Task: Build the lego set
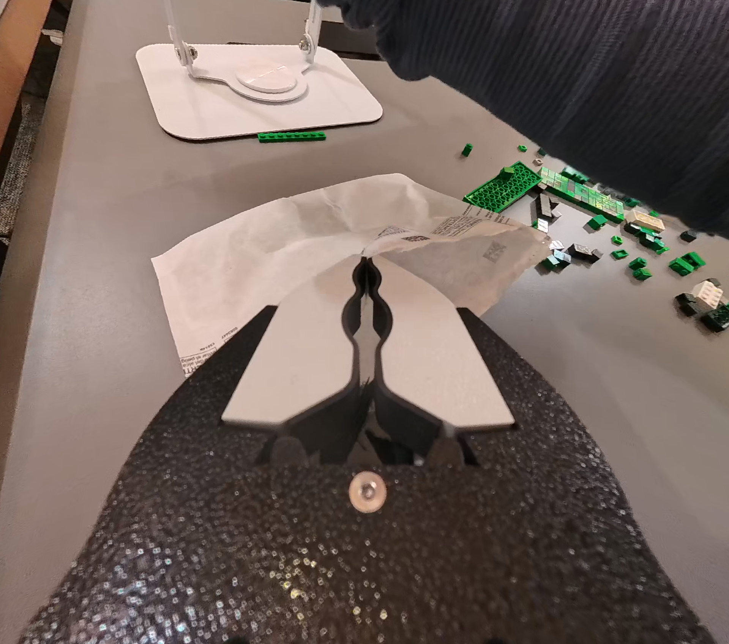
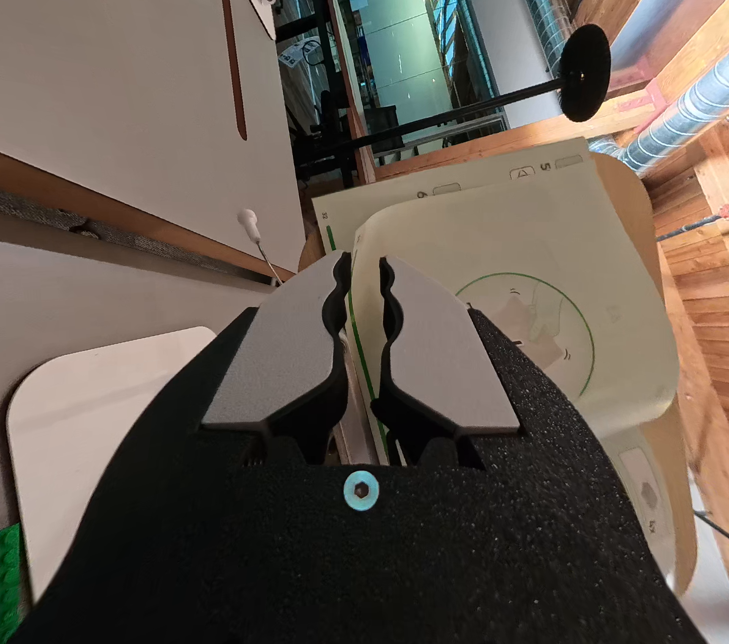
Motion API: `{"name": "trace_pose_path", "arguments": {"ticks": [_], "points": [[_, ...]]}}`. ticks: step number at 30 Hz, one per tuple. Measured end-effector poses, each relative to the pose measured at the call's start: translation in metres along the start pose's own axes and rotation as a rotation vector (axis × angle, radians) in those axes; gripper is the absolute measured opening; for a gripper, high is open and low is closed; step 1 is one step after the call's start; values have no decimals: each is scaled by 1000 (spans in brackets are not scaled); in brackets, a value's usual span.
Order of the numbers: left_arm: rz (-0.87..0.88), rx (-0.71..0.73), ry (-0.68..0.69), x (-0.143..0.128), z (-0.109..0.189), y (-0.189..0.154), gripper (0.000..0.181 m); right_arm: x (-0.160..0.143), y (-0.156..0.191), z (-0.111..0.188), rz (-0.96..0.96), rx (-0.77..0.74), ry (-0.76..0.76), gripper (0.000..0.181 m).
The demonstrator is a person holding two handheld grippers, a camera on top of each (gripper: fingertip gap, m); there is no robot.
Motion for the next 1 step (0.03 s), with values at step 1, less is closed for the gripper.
{"name": "trace_pose_path", "arguments": {"ticks": [1], "points": [[1,-2,2,0,0,0,0,1,1,-1,12,4,2,11]]}}
Point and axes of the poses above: each gripper's, where its closed fingertips meet, z back along the fingers, x out of its top, y = z × x across the jaws, the point moved 4 cm from there along z, back along the fingers, and after that the axes turned 5 degrees about x, right-handed, at the moved point
